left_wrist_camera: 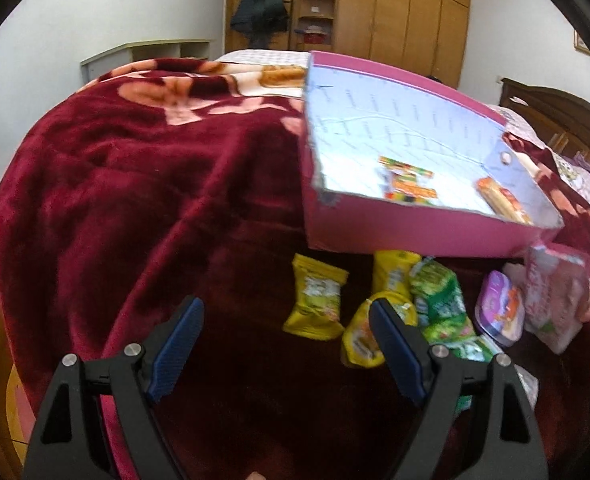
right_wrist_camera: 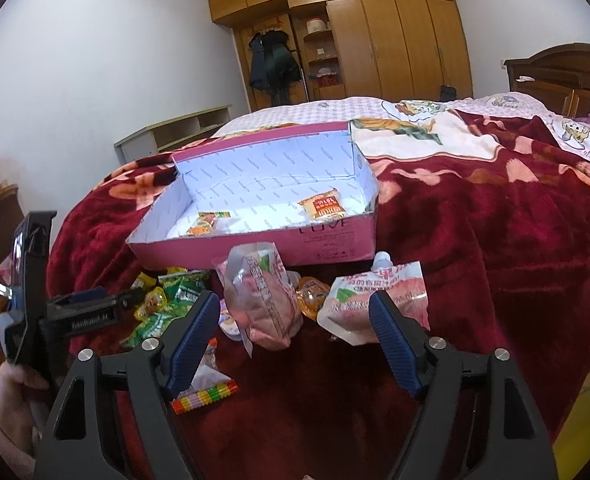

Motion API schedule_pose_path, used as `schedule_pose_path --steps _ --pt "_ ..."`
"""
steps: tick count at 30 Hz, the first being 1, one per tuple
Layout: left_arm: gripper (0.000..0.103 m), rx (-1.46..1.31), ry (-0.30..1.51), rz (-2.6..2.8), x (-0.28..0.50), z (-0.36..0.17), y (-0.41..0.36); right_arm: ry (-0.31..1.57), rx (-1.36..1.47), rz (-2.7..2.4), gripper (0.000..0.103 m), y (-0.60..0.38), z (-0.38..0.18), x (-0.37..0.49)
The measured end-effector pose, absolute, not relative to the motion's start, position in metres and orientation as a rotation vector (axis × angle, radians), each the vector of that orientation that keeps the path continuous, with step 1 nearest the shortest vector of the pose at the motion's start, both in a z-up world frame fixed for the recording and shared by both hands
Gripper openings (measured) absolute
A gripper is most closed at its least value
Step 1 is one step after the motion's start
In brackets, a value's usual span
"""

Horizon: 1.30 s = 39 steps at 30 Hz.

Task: Organize snacks
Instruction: 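Move both tools back to the snack pile in front of the box, then grasp the yellow candy packet with the left gripper while the right grasps a pink jelly pouch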

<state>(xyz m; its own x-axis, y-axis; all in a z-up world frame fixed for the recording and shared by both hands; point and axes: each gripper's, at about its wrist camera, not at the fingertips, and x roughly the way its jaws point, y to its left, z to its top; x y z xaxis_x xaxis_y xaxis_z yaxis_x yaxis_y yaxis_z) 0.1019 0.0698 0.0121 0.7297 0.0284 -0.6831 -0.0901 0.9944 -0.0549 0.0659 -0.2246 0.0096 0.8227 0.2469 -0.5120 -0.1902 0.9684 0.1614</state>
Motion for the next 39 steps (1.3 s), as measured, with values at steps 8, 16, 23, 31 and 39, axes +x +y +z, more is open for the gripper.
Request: schedule_pose_path --steps 8,16,23,31,39 --pt "0.068 -0.106 0.763 0.090 0.117 0.004 0.078 0.578 0.081 0.222 0.079 -0.226 -0.003 0.068" --pt "0.031 -0.016 0.730 0.036 0.114 0.001 0.063 0.592 0.106 0.214 0.079 -0.233 -0.011 0.068" --pt "0.026 -0.001 0.737 0.007 0.116 -0.005 0.059 0.567 0.117 0.193 0.079 -0.240 -0.005 0.065" --pt "0.027 -0.026 0.745 -0.002 0.120 -0.009 0.063 0.591 0.115 0.121 0.079 -0.254 -0.009 0.080" --pt "0.029 -0.054 0.744 -0.017 0.121 -0.012 0.067 0.627 0.022 0.081 0.079 -0.242 -0.019 0.109"
